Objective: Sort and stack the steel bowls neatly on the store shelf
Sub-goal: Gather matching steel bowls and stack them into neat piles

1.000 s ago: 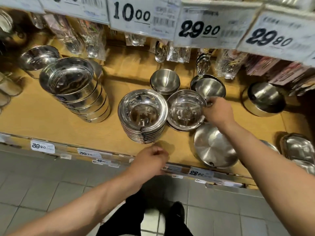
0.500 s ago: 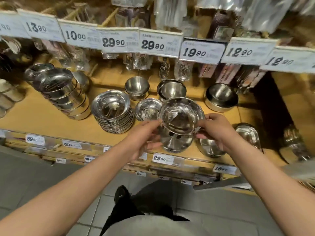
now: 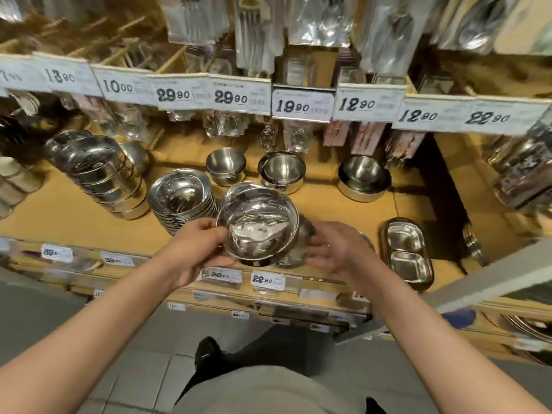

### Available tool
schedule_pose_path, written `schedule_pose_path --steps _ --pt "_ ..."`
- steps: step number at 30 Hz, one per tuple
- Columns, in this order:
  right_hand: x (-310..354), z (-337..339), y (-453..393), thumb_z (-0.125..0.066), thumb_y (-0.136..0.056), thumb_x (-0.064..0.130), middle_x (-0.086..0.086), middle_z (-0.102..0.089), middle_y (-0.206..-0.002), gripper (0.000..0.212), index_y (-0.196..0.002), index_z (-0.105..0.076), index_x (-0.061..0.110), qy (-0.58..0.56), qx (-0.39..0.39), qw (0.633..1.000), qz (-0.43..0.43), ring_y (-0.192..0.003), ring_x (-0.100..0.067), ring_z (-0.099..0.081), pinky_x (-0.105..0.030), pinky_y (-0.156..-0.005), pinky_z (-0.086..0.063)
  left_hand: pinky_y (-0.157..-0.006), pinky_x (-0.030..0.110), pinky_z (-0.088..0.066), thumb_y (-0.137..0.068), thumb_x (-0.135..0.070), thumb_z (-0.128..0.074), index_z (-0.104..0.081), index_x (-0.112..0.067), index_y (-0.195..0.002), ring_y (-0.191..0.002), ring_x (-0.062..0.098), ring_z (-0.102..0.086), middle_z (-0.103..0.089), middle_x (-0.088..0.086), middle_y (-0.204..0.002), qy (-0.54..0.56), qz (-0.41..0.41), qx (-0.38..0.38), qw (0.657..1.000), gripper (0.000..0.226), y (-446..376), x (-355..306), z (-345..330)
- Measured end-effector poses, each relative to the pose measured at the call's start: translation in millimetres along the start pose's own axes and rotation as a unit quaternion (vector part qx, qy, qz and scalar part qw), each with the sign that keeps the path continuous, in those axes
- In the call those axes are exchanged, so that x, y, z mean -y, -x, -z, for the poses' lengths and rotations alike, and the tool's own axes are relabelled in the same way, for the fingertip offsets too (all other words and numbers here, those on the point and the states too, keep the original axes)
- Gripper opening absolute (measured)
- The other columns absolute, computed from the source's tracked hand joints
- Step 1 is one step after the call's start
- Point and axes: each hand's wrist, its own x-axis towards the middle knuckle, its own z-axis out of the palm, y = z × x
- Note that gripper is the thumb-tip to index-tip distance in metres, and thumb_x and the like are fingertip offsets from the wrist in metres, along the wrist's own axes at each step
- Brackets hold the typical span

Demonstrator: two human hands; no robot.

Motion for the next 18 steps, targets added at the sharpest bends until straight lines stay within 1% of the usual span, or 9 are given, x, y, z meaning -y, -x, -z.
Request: schedule_pose_path --steps 3,4,5,7,9,11,14,16,18 --pt "10 -9 -17 -0.056 -0.102 0.011 -0.032 -0.06 -0.126 0.018 -0.114 -0.061 0.0 -0.031 -0.027 0.999 0.002 -0.113 -0.043 -0.064 -0.045 -0.091 -0.059 -0.052 0.023 -0.061 -0.094 0.006 -0.057 -0.066 0.001 -0.111 -0.083 0.031 -0.078 -0.078 0.019 -0.096 0.04 -0.014 -0.039 0.998 0.02 13 -8 34" --pt "12 -13 -22 -0.054 -0.102 0.008 -0.029 -0.065 -0.119 0.017 -0.114 -0.061 -0.001 -0.022 -0.028 0.999 0.015 -0.107 -0.041 -0.067 -0.045 -0.091 -0.058 -0.053 0.023 -0.061 -0.093 0.006 -0.058 -0.066 0.001 -0.111 -0.082 0.029 -0.078 -0.078 0.019 -0.096 0.056 -0.02 -0.05 0.997 0.02 17 -11 46" --pt "13 -19 -26 -0.052 -0.102 0.008 -0.023 -0.069 -0.11 0.017 -0.112 -0.064 0.0 -0.009 -0.024 0.999 0.026 -0.097 -0.033 -0.07 -0.04 -0.084 -0.059 -0.055 0.024 -0.062 -0.092 0.006 -0.059 -0.066 0.001 -0.111 -0.082 0.028 -0.078 -0.078 0.019 -0.097 0.067 -0.027 -0.061 0.996 0.021 20 -12 59" --pt "12 -35 -34 -0.051 -0.103 0.012 -0.014 -0.066 -0.101 0.016 -0.106 -0.064 0.004 0.013 0.004 0.999 0.032 -0.083 -0.02 -0.065 -0.03 -0.07 -0.057 -0.061 0.027 -0.064 -0.09 0.007 -0.06 -0.065 0.003 -0.11 -0.08 0.027 -0.078 -0.078 0.018 -0.097 0.081 -0.033 -0.09 0.992 0.021 26 -13 84" --pt "7 -57 -39 -0.049 -0.104 0.013 -0.008 -0.062 -0.092 0.02 -0.11 -0.062 -0.001 0.034 0.05 0.998 0.035 -0.078 -0.015 -0.06 -0.021 -0.06 -0.053 -0.064 0.028 -0.064 -0.09 0.007 -0.058 -0.064 0.004 -0.105 -0.074 0.025 -0.077 -0.079 0.018 -0.091 0.093 -0.034 -0.124 0.987 0.017 32 -10 110" --pt "1 -83 -41 -0.05 -0.104 0.012 -0.006 -0.06 -0.087 0.023 -0.115 -0.057 -0.006 0.045 0.094 0.994 0.036 -0.078 -0.016 -0.058 -0.024 -0.065 -0.05 -0.063 0.029 -0.064 -0.091 0.006 -0.056 -0.064 0.004 -0.102 -0.072 0.024 -0.076 -0.078 0.016 -0.087 0.099 -0.039 -0.155 0.982 0.014 39 -5 136" --pt "-10 -118 -38 -0.054 -0.103 0.015 -0.01 -0.068 -0.103 0.013 -0.108 -0.065 0.011 0.06 0.116 0.991 0.036 -0.094 -0.022 -0.067 -0.031 -0.079 -0.058 -0.056 0.027 -0.062 -0.093 0.005 -0.052 -0.066 0.001 -0.096 -0.07 0.022 -0.075 -0.077 0.014 -0.085 0.104 -0.048 -0.205 0.972 0.014 46 8 181" --pt "-17 -141 -37 -0.054 -0.102 0.012 -0.009 -0.07 -0.103 0.013 -0.108 -0.065 0.014 0.081 0.119 0.989 0.042 -0.096 -0.021 -0.069 -0.025 -0.073 -0.058 -0.056 0.026 -0.062 -0.093 0.006 -0.051 -0.067 0.002 -0.095 -0.07 0.021 -0.075 -0.078 0.015 -0.087 0.11 -0.043 -0.229 0.966 0.016 47 16 214" --pt "-21 -167 -39 -0.053 -0.102 0.007 -0.009 -0.07 -0.098 0.015 -0.109 -0.066 0.011 0.09 0.116 0.988 0.038 -0.088 -0.019 -0.068 -0.023 -0.066 -0.056 -0.054 0.026 -0.061 -0.093 0.006 -0.052 -0.067 0.003 -0.099 -0.067 0.021 -0.075 -0.078 0.014 -0.083 0.124 -0.034 -0.252 0.959 0.016 41 21 248"
